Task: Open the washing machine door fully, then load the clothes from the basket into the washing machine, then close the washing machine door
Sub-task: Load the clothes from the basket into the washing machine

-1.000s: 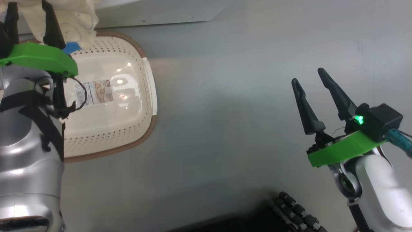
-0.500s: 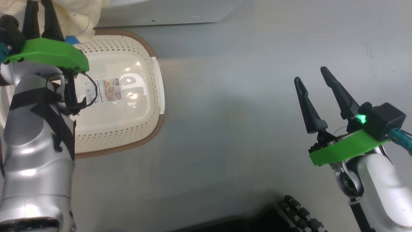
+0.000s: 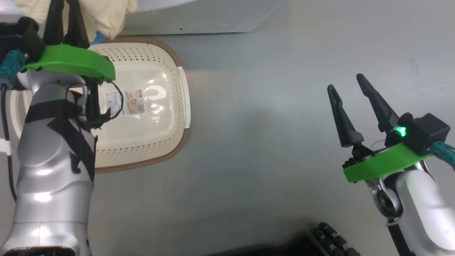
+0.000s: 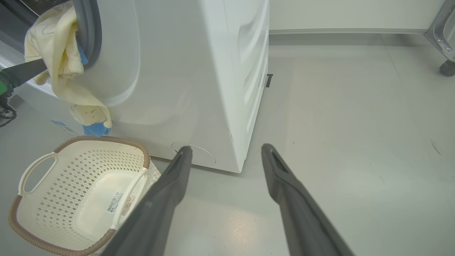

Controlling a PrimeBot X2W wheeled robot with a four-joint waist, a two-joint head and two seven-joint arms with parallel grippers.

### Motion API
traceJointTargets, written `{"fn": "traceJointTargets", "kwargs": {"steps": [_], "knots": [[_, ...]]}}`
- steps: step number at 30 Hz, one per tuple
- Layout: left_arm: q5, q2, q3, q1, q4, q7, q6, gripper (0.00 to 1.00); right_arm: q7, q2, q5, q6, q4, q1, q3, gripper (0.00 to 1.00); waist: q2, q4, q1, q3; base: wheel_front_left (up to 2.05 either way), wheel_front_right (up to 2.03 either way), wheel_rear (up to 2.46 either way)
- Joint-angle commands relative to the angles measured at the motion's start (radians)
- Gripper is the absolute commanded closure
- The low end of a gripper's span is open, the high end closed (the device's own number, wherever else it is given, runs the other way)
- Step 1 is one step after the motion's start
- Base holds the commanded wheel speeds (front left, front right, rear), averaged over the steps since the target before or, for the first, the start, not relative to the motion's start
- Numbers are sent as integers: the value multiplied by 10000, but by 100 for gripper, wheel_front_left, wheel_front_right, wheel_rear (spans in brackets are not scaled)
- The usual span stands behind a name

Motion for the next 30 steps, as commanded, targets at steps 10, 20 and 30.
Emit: {"fn": "traceJointTargets", "kwargs": {"steps": [10,20,30], "knots": [[25,297,-215,-388,-2049,686,141,100,-65,106,113,-27,-160,287,214,0,-1,-149,0,-181,0,0,0],[56,800,-4,-1830,-1665,1135,457,100,-65,243,230,-27,-32,293,523,0,-1,-620,0,-247,0,0,0],[184,1479,303,-3744,640,400,915,100,-65,191,332,-27,146,486,847,0,-1,-1252,0,-260,0,0,0]]}}
